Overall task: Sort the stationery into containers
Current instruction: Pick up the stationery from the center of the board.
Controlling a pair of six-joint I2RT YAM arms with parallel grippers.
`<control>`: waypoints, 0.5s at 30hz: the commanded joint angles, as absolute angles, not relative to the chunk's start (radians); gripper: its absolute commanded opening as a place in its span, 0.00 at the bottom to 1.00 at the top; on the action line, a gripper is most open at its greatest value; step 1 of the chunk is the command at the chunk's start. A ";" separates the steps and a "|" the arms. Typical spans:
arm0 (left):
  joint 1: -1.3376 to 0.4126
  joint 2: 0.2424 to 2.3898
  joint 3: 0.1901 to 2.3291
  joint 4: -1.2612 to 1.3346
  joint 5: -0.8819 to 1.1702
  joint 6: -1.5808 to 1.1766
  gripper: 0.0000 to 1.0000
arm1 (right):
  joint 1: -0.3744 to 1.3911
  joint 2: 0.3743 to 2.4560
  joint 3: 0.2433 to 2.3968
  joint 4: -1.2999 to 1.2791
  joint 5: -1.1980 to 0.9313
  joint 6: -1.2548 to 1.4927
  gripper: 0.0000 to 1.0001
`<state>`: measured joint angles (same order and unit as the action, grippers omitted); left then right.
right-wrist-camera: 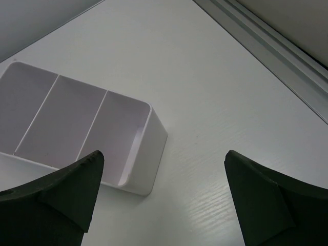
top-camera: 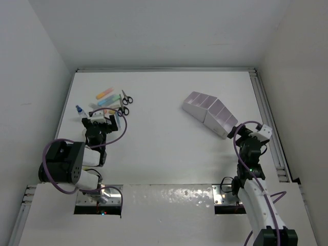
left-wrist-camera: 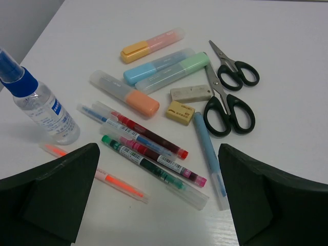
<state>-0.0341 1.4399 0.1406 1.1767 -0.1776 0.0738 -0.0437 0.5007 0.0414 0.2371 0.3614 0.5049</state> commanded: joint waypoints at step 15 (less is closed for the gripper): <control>-0.103 1.293 0.978 -0.043 0.186 0.461 1.00 | -0.032 0.807 0.615 -0.196 -0.110 0.210 0.46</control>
